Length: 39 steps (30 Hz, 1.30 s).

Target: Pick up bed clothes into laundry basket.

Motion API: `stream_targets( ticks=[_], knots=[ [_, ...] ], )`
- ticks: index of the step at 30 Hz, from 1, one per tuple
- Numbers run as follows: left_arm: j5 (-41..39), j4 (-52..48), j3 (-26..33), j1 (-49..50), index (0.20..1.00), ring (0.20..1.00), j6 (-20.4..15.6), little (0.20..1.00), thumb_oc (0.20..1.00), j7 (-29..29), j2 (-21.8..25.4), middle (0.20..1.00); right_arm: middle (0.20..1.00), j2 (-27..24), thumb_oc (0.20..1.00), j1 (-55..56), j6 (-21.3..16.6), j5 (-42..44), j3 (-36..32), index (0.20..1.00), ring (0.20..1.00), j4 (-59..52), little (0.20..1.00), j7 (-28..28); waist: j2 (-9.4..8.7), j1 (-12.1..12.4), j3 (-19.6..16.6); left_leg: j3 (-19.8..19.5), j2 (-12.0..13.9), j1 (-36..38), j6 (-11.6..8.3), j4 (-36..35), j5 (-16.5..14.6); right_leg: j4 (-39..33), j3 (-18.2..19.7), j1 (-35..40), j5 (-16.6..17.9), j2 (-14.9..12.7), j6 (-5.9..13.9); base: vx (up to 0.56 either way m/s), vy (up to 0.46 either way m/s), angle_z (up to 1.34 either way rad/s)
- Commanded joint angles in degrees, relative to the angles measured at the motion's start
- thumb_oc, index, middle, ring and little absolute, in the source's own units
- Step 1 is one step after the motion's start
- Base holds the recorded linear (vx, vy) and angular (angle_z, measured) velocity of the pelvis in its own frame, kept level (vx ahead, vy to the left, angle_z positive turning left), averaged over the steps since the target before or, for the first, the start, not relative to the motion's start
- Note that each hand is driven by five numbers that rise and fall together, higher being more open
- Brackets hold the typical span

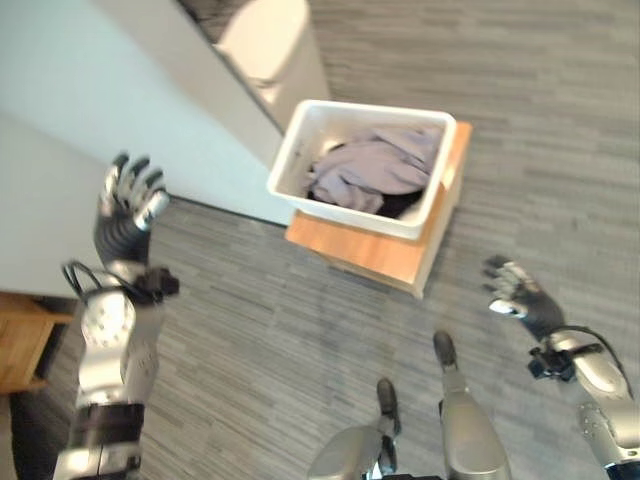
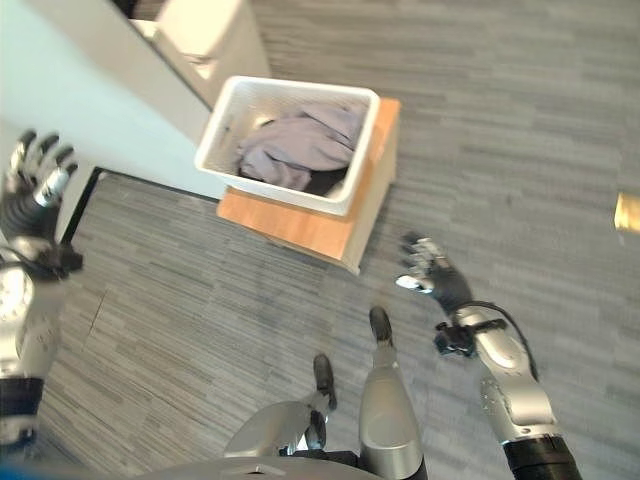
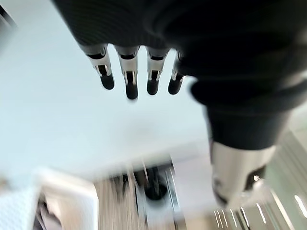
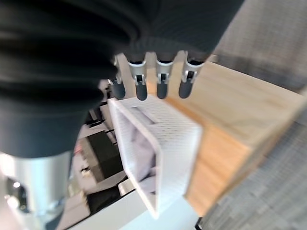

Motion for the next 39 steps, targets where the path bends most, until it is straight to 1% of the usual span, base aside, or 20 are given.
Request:
stream_targets(
  ticks=[1, 3, 6, 12, 13, 14, 17, 18, 19, 20, 21, 22, 23, 25, 26, 29, 33, 34, 35, 39],
  knots=[
    [2.85, -1.24, -3.36, 4.64, 1.0, 1.0, 0.09, 1.0, 1.0, -0.51, -7.21, 1.0, 1.0, 4.54, 1.0, 3.59, -3.7, -5.52, 1.02, 1.0, 1.0, -4.65, 1.0, -1.92, -2.81, 1.6, -7.89, -3.82, -1.4, -1.88, -0.19, 0.33, 2.57, 1.8, -2.68, 7.72, -9.3, -4.61, 4.9, 0.03, 0.013, 0.25],
    [8.62, -4.01, -3.02, 12.38, 1.0, 1.0, 1.62, 1.0, 1.0, -1.98, -11.83, 1.0, 1.0, 5.88, 1.0, 3.44, -3.22, -7.49, 0.0, 1.0, 1.0, -4.11, 1.0, -2.34, -3.56, 3.6, -9.81, -5.32, -1.69, -0.86, 0.43, 0.33, 2.07, 2.13, -3.92, 9.26, -10.16, -4.82, 4.45, 0.04, 0.016, 0.38],
    [5.5, -3.27, -5.29, 14.92, 1.0, 1.0, 3.09, 1.0, 1.0, -3.29, -16.52, 1.0, 1.0, 6.55, 1.0, 3.73, -2.41, -9.88, 0.72, 1.0, 1.0, -4.61, 1.0, -2.92, -4.28, 5.03, -11.0, -6.72, -1.96, -0.11, 0.99, 0.37, 1.75, 2.47, -5.22, 10.64, -10.84, -5.09, 4.25, 0.03, 0.007, 0.38],
    [6.25, -5.19, -6.46, 14.36, 1.0, 1.0, 3.9, 1.0, 1.0, -1.98, -17.71, 1.0, 1.0, 9.25, 1.0, 2.69, -1.59, -11.64, 4.65, 1.0, 1.0, -3.61, 1.0, -3.69, -5.76, 8.63, -12.45, -9.94, -2.76, 0.59, 2.27, 1.25, 0.8, 6.72, -8.22, 11.27, -12.72, -6.77, 4.81, 0.02, 0.029, 0.24],
    [6.7, -5.86, -5.89, 14.03, 1.0, 1.0, 3.76, 1.0, 1.0, -1.93, -17.34, 1.0, 1.0, 9.08, 1.0, 2.17, -1.48, -12.19, 4.76, 1.0, 1.0, -3.74, 1.0, -3.51, -5.71, 9.5, -12.48, -10.85, -3.06, 0.64, 2.61, 1.59, 0.63, 9.45, -8.99, 10.93, -13.67, -7.35, 5.04, 0.02, 0.126, 0.43],
    [7.63, -5.65, -4.99, 13.58, 1.0, 1.0, 3.58, 1.0, 1.0, -1.26, -16.99, 1.0, 1.0, 9.01, 1.0, 0.94, -1.62, -12.72, 4.74, 1.0, 1.0, -3.84, 1.0, -3.71, -5.25, 11.07, -12.15, -13.52, -3.86, 0.82, 3.72, 3.16, -0.27, 18.89, -10.6, 8.4, -14.53, -9.08, 5.7, 0.0, 0.144, 0.5],
    [8.16, -5.66, -4.19, 14.01, 1.0, 1.0, 3.94, 1.0, 1.0, 0.03, -16.57, 1.0, 1.0, 10.37, 1.0, 1.05, -2.29, -12.09, 3.96, 1.0, 1.0, -3.83, 1.0, -5.14, -5.04, 11.22, -10.45, -18.03, -6.38, 1.69, 5.92, 5.63, -0.91, 40.04, -9.11, 1.56, -8.18, -11.73, 5.13, -0.01, 0.13, 0.77],
    [8.16, -5.69, -4.18, 13.97, 1.0, 1.0, 3.96, 1.0, 1.0, 0.05, -16.58, 1.0, 1.0, 10.37, 1.0, 1.0, -2.3, -12.09, 3.95, 1.0, 1.0, -3.82, 1.0, -5.14, -5.1, 11.17, -10.71, -18.09, -6.5, 1.16, 5.95, 5.75, -0.66, 39.99, -9.12, 1.13, -7.87, -11.82, 5.19, 0.01, 0.063, 1.0],
    [8.7, -5.67, -3.98, 14.36, 1.0, 1.0, 4.05, 1.0, 1.0, 0.41, -16.16, 1.0, 1.0, 11.54, 1.0, 1.2, -2.78, -12.37, 3.89, 1.0, 1.0, -3.76, 1.0, -6.13, -4.25, 10.48, -9.43, -21.58, -6.35, 3.1, 6.29, 5.81, -1.06, 48.16, -3.66, -3.28, -4.97, -10.7, 4.22, 0.06, -0.111, 1.03],
    [9.34, -5.69, -4.11, 13.95, 1.0, 1.0, 3.95, 1.0, 1.0, 0.64, -15.84, 1.0, 1.0, 11.81, 1.0, 1.89, -3.17, -13.18, 2.84, 1.0, 1.0, -3.98, 1.0, -6.86, -5.09, 9.37, -9.21, -26.16, -6.47, 3.71, 5.0, 5.78, -1.24, 48.51, 3.97, -6.67, -8.59, -5.18, 3.38, 0.18, -0.219, 1.17],
    [9.06, -5.85, -4.55, 13.48, 1.0, 1.0, 3.73, 1.0, 1.0, 0.55, -16.03, 1.0, 1.0, 11.66, 1.0, 2.18, -3.22, -12.67, 2.26, 1.0, 1.0, -3.47, 1.0, -6.98, -5.46, 8.7, -9.61, -29.39, -6.5, 3.84, 4.24, 5.88, -1.52, 41.93, 8.31, -6.7, -13.0, -1.56, 2.93, 0.17, -0.221, 1.57],
    [9.05, -5.85, -4.56, 13.47, 1.0, 1.0, 3.73, 1.0, 1.0, 0.56, -16.03, 1.0, 1.0, 11.64, 1.0, 2.16, -3.25, -12.65, 2.24, 1.0, 1.0, -3.43, 1.0, -6.97, -5.27, 8.57, -9.65, -29.55, -6.34, 3.77, 4.21, 5.87, -1.4, 41.42, 8.09, -6.5, -12.67, -1.51, 2.94, 0.2, -0.142, 2.01],
    [8.52, -6.25, -5.03, 13.63, 1.0, 1.0, 3.59, 1.0, 1.0, 0.07, -16.37, 1.0, 1.0, 11.43, 1.0, 3.11, -3.15, -11.95, 1.32, 1.0, 1.0, -3.19, 1.0, -6.85, -5.69, 7.93, -9.61, -31.82, -6.77, 4.04, 3.66, 5.89, -1.63, 36.48, 10.95, -5.6, -15.8, 0.2, 3.13, 0.15, -0.096, 2.11],
    [8.66, -5.59, -7.0, 11.43, 1.0, 1.0, 3.28, 1.0, 1.0, -0.35, -15.73, 1.0, 1.0, 10.75, 1.0, 5.83, -3.78, -10.67, -2.18, 1.0, 1.0, -2.93, 1.0, -7.56, -6.36, 5.28, -9.43, -36.98, -8.39, 3.24, 2.47, 5.88, 0.0, 23.54, 19.72, -3.28, -16.2, 3.98, 4.42, 0.16, -0.147, 2.17],
    [9.07, -5.22, -7.95, 10.39, 1.0, 1.0, 3.22, 1.0, 1.0, -0.67, -15.13, 1.0, 1.0, 10.54, 1.0, 7.53, -4.05, -10.24, -3.89, 1.0, 1.0, -2.97, 1.0, -8.12, -6.79, 4.38, -9.17, -37.52, -8.79, 2.85, 1.57, 6.04, -0.01, 21.19, 21.6, -2.04, -16.1, 4.0, 4.85, 0.1, -0.189, 2.41],
    [11.05, -6.88, -8.13, 11.18, 1.0, 1.0, 3.34, 1.0, 1.0, -1.35, -15.21, 1.0, 1.0, 10.09, 1.0, 10.94, -2.8, -9.17, -7.1, 1.0, 1.0, -3.29, 1.0, -7.03, -8.37, 4.41, -9.52, -37.5, -8.15, 1.12, -0.72, 8.08, -1.15, 16.51, 16.15, 2.63, -14.91, 0.06, 4.49, 0.06, -0.375, 2.71],
    [9.27, -6.75, -8.13, 12.32, 1.0, 1.0, 3.74, 1.0, 1.0, -1.18, -18.64, 1.0, 1.0, 8.58, 1.0, 10.19, -3.62, -6.27, -8.5, 1.0, 1.0, -0.87, 1.0, -8.67, -10.87, 4.77, -9.5, -30.82, -6.09, -5.98, -1.22, 15.86, -0.83, 12.53, 13.21, 6.24, -14.03, -0.68, 2.97, 0.07, -0.369, 1.2],
    [8.06, -5.51, -8.72, 12.43, 1.0, 1.0, 4.28, 1.0, 1.0, -0.45, -19.09, 1.0, 1.0, 8.67, 1.0, 9.97, -3.79, -4.67, -8.08, 1.0, 1.0, 0.48, 1.0, -9.87, -11.59, 4.38, -8.72, -20.08, -3.63, -7.68, 0.28, 17.41, -1.1, 12.1, 9.09, 7.57, -15.04, -0.59, 1.58, -0.06, -0.318, 0.84],
    [8.05, -5.53, -8.69, 12.4, 1.0, 1.0, 4.29, 1.0, 1.0, -0.44, -19.09, 1.0, 1.0, 8.65, 1.0, 9.88, -3.85, -4.65, -8.04, 1.0, 1.0, 0.57, 1.0, -9.87, -11.62, 4.26, -8.78, -20.17, -3.66, -7.85, 0.22, 17.32, -0.85, 11.98, 9.01, 7.45, -14.83, -0.63, 1.6, -0.13, -0.296, 1.37],
    [9.65, -5.29, -10.01, 13.25, 1.0, 1.0, 5.89, 1.0, 1.0, -1.36, -17.38, 1.0, 1.0, 12.31, 1.0, 13.39, -3.65, -2.63, -8.47, 1.0, 1.0, 2.37, 1.0, -11.01, -12.4, 0.24, -8.63, 4.6, 4.34, -4.87, -0.25, 19.22, -3.43, 10.98, -7.51, 8.43, -14.96, -5.16, 1.95, -0.26, -0.14, 2.21]
  ],
)
